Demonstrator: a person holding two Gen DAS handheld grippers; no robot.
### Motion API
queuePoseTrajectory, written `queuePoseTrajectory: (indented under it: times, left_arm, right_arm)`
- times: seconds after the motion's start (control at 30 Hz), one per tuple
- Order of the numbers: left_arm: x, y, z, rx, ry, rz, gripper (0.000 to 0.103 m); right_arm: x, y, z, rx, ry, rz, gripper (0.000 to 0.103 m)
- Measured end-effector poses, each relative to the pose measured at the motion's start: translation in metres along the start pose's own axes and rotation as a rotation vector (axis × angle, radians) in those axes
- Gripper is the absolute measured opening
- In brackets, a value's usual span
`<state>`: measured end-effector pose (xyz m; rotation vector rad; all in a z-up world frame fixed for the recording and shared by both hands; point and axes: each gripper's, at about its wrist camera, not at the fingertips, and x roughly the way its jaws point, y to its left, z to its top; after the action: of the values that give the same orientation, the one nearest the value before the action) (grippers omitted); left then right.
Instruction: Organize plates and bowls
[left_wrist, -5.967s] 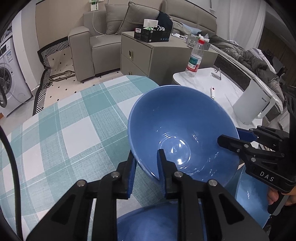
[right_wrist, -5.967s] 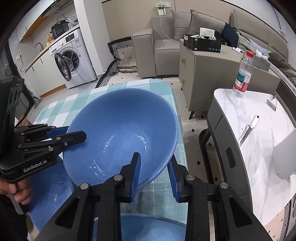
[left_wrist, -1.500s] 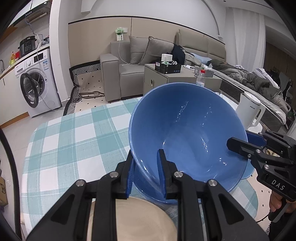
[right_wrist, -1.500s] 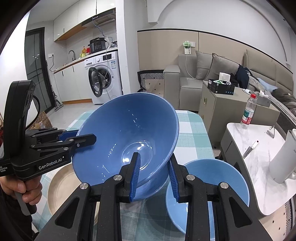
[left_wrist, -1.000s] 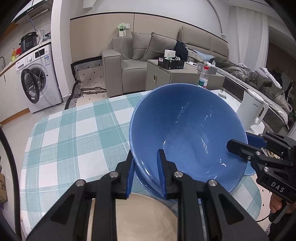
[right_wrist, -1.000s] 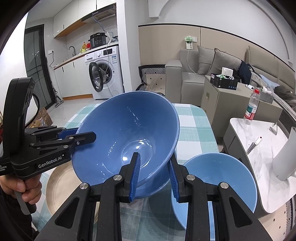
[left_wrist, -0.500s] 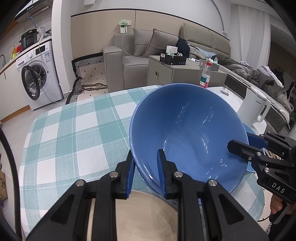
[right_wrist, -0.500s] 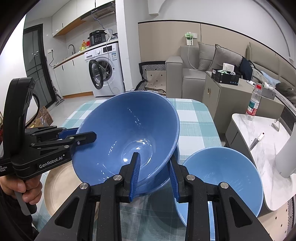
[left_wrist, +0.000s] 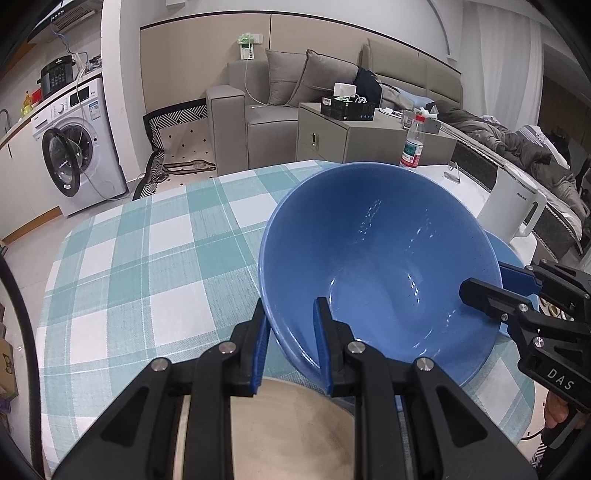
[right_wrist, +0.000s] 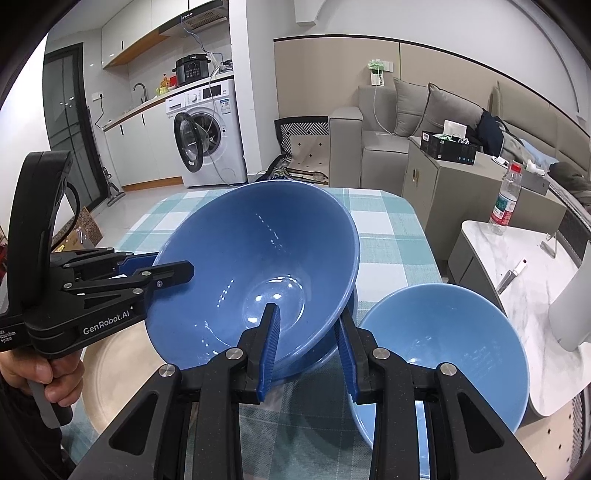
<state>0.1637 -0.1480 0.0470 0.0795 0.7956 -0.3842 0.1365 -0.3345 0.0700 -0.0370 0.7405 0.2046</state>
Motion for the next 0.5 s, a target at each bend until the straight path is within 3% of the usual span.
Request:
queuePoseTrajectory:
  times: [0.5]
  left_arm:
    - [0.013, -0.002, -0.005, 0.008, 0.03, 0.019, 0.02]
  right_arm:
    - [0.009, 0.008, -0.009, -0.022, 0.016, -0.032, 0.031]
